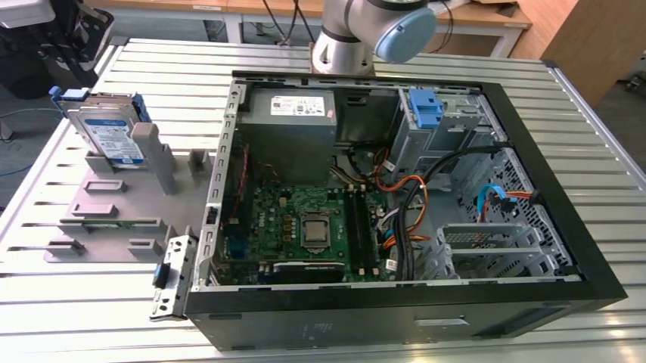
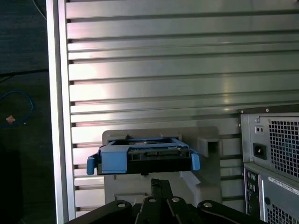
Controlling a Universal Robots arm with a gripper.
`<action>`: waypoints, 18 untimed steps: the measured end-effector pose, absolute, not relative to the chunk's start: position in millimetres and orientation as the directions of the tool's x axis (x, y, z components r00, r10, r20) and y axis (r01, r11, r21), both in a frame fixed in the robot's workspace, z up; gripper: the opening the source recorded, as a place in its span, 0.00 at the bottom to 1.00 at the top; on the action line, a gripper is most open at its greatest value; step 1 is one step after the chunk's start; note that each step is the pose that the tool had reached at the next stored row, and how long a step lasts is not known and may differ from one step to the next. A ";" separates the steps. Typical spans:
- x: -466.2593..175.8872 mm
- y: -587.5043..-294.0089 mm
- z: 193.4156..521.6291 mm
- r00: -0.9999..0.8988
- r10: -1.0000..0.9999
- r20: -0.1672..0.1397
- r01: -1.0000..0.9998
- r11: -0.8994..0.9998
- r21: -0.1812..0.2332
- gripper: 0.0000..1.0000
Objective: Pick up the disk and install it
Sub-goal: 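Reach for the disk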
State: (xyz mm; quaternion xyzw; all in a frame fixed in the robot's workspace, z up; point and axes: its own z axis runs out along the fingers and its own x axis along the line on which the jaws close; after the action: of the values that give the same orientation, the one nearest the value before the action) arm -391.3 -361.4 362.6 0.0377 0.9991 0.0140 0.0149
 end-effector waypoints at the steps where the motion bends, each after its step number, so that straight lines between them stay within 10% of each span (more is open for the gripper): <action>1: -391.3 -361.4 362.6 -0.997 0.076 -0.029 0.075 0.997 0.029 0.11; 18: -391.4 -358.5 355.3 -0.997 0.076 -0.021 0.075 0.997 0.028 0.11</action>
State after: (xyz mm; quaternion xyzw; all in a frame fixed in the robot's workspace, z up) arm -391.4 -358.5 355.3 0.0378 0.9991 0.0138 0.0109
